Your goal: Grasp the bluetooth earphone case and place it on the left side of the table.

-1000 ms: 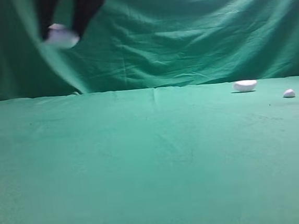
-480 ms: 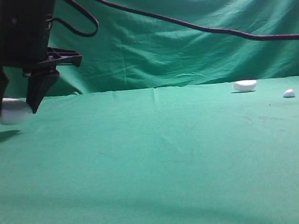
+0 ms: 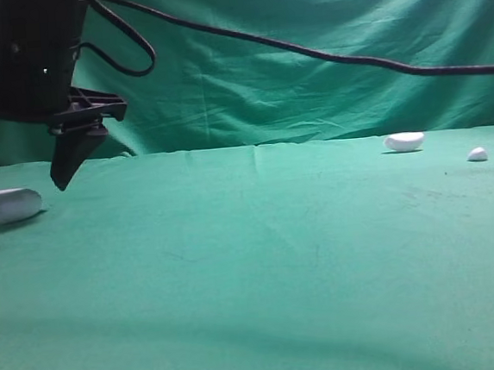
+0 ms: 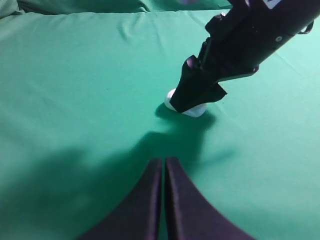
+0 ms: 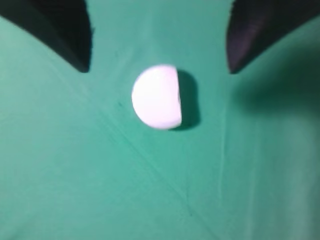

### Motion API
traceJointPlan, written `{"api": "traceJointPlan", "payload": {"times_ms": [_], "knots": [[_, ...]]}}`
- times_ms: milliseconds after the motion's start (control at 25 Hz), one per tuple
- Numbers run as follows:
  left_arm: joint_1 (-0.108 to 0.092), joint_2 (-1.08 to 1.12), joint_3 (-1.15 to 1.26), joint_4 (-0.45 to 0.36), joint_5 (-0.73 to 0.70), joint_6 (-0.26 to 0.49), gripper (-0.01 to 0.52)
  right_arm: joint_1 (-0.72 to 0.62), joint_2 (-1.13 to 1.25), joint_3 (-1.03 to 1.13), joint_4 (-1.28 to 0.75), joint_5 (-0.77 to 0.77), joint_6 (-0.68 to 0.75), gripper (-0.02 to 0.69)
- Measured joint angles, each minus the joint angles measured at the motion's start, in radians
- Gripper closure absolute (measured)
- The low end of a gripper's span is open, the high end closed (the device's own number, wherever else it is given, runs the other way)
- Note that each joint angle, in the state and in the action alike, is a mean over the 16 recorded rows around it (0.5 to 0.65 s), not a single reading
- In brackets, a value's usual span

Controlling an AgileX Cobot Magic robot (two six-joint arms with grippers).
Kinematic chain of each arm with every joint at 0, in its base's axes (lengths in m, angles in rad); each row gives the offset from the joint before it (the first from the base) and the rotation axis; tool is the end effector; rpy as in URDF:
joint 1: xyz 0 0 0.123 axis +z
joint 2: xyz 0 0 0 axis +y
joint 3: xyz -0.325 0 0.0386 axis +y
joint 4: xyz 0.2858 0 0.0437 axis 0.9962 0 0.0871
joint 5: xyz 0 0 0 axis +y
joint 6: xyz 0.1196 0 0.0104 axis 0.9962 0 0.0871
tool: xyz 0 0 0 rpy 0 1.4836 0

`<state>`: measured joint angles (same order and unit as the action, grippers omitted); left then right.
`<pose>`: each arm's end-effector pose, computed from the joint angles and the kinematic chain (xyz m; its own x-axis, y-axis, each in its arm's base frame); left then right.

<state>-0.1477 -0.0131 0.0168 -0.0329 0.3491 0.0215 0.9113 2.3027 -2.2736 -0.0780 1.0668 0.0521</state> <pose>0.0753 -0.0126 0.1684 -0.2609 0.0293 -0.9649 0.1554 0.9878 -0.0120 0.3721 0.4666 0.2730 -0.5290 -0.6589 -0.5348 -0.7586 0.6496 -0.0500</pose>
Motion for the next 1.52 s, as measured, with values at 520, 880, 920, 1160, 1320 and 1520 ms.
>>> {"api": "traceJointPlan", "payload": {"times_ms": [520,880,920,1160,1320,1520], "knots": [[0.000,0.000,0.000,0.000,0.000,0.000,0.514,-0.052,-0.287,0.050,-0.070,0.193,0.067,0.662],[0.000,0.000,0.000,0.000,0.000,0.000,0.514,-0.124,-0.642,0.454,-0.081,0.195,0.099,0.665],[0.000,0.000,0.000,0.000,0.000,0.000,0.514,-0.132,-0.688,0.509,-0.083,0.193,0.107,0.665],[0.000,0.000,0.000,0.000,0.000,0.000,0.514,-0.161,-0.970,0.837,-0.095,0.141,0.159,0.665],[0.000,0.000,0.000,0.000,0.000,0.000,0.514,-0.167,-1.156,1.038,-0.098,0.058,0.191,0.665],[0.000,0.000,0.000,0.000,0.000,0.000,0.514,-0.168,-1.377,1.260,-0.074,-0.101,0.214,0.665]]}}
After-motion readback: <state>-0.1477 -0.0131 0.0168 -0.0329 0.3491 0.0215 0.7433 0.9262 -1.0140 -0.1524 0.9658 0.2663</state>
